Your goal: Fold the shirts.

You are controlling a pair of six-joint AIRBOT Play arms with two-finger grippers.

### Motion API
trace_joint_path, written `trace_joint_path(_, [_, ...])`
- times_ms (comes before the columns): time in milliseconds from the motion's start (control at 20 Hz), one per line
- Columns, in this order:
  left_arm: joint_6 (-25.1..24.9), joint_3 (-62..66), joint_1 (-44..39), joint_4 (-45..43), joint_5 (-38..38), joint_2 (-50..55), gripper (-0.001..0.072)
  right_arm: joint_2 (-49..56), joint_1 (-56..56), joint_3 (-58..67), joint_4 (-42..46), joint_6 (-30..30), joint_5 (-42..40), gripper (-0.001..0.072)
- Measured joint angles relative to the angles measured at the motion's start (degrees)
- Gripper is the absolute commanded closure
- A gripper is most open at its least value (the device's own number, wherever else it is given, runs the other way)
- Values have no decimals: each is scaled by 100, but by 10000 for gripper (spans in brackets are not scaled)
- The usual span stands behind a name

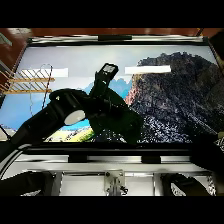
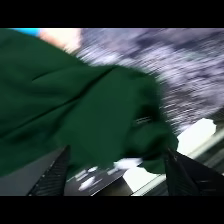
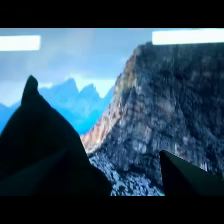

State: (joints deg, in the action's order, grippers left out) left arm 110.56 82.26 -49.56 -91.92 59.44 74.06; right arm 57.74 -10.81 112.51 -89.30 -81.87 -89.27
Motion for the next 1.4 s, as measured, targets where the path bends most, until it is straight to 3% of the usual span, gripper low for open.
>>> trace_joint_path(200, [-341,-151,1095,20,1117,-280,-13,52,0,-1285,-42,-199,-282,47])
trace_joint_path(350, [-507,-1001,1694,562,1331,-446,-13,66,4,-2938,-424,-345,72,46])
trace_joint_path(600, [-612,-2706,1965,1875,365,-509,-13,203,131,-5093,-1257,-361,1281,36])
trace_joint_path(900, [-638,-3477,1934,2791,-1040,-186,-7,935,365,-5737,-2103,-485,1978,36])
trace_joint_path(1000, [-640,-3541,1858,3042,-1386,-17,107,1193,380,-5790,-2260,-514,2035,36])
trace_joint_path(1150, [-640,-3582,1788,3340,-1781,225,129,1499,396,-5825,-2511,-540,2164,37])
trace_joint_path(1250, [-640,-3587,1762,3440,-1917,350,331,1668,396,-5838,-2651,-562,2269,37])
trace_joint_path(1300, [-640,-3589,1759,3473,-1961,396,344,1755,396,-5840,-2721,-568,2339,37])
trace_joint_path(1400, [-640,-3589,1749,3519,-2026,452,543,1958,396,-5842,-2850,-579,2450,41])
